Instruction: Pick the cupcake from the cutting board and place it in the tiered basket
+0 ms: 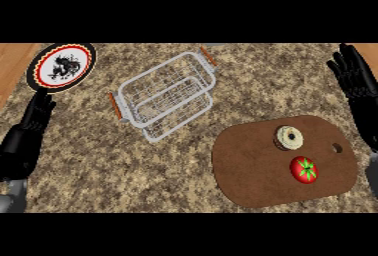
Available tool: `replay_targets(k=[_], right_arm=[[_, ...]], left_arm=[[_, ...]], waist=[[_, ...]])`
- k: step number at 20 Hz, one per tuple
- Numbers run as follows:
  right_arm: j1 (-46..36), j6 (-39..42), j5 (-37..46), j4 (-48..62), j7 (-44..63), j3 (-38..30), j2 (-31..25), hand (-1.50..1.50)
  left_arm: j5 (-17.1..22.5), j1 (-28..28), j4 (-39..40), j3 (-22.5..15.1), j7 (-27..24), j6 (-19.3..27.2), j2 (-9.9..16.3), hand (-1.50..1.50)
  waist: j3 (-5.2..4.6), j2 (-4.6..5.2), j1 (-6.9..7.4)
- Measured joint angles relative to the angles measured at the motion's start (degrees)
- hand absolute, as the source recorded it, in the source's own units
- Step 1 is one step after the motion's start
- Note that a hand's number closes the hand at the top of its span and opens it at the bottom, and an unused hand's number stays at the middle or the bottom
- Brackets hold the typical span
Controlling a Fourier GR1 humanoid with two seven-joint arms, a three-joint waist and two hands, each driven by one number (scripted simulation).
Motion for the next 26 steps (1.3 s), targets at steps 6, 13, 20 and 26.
replay_targets(k=[6,13,20,26], right_arm=[[-1.1,1.4,1.3,-2.3,-3.8,7.2,7.2,1.5],[5.9,-19.2,14.5,3.7,1.3,5.8,12.9,-1.5],[8.6,-23.0,29.1,-2.5,9.2,9.2,7.1,-1.5],[7.8,-11.0,39.0,-7.2,24.0,13.3,-5.4,-1.5]], left_arm=[[1.9,-1.8,0.0,-1.1,7.0,-2.2,-1.1,0.0],[4.4,-0.7,-0.1,-2.9,11.0,-3.8,-3.7,0.0],[4.6,-0.1,-3.3,-3.2,15.6,-3.7,-4.5,0.0],[4.1,-0.4,-3.8,-3.6,16.6,-3.5,-4.7,0.0]], waist=[[-1.02,-1.11,-0.24],[-1.41,-1.34,-1.39],[-1.52,-1.76,-1.21],[-1.78,-1.93,-1.36]])
